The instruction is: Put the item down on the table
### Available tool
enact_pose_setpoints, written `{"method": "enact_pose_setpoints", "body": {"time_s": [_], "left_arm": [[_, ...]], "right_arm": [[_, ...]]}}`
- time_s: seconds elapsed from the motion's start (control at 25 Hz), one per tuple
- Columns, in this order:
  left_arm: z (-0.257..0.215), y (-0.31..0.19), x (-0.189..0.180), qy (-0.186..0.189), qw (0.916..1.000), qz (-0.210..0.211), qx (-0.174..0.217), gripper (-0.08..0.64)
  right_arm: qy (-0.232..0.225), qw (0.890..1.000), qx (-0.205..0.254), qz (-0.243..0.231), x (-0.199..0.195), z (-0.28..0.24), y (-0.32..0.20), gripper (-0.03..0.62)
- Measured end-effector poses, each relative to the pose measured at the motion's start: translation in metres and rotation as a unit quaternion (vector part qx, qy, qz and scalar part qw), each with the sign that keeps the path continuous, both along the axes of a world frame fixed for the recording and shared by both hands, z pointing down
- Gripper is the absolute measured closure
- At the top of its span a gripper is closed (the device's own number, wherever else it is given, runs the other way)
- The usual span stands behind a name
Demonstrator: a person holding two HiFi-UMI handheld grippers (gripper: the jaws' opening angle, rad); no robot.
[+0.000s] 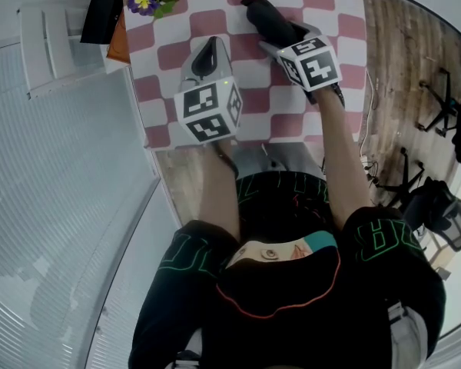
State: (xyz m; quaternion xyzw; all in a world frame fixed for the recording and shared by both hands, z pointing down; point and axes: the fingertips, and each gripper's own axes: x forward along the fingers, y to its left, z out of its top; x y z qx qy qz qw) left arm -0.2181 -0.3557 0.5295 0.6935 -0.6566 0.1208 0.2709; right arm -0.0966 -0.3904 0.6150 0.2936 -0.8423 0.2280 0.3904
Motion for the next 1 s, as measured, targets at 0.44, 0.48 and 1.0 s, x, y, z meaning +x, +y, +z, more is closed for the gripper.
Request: {"method": "enact_pose_setpoints", "body": {"time_s": [0.44, 0.48, 1.0], "left_arm": [[-0.012, 0.003, 0.021, -0.013, 0.9999, 0.002, 0.011, 0.551], [-0.014, 0.003, 0.024, -0.013, 0.9998, 0.003, 0.015, 0.551], [-0.08, -0.009, 0.058, -0.023, 0.9958, 0.004, 0.088, 0.551]], "right_arm": [[-0.06, 0.998, 0.005, 0.005, 0.0, -0.024, -0.001, 0.252], [-0.067, 0.998, 0.011, 0.008, 0.002, -0.029, -0.003, 0.252], [-0.191, 0.975, 0.109, 0.044, 0.038, -0.123, -0.009, 0.449]]}}
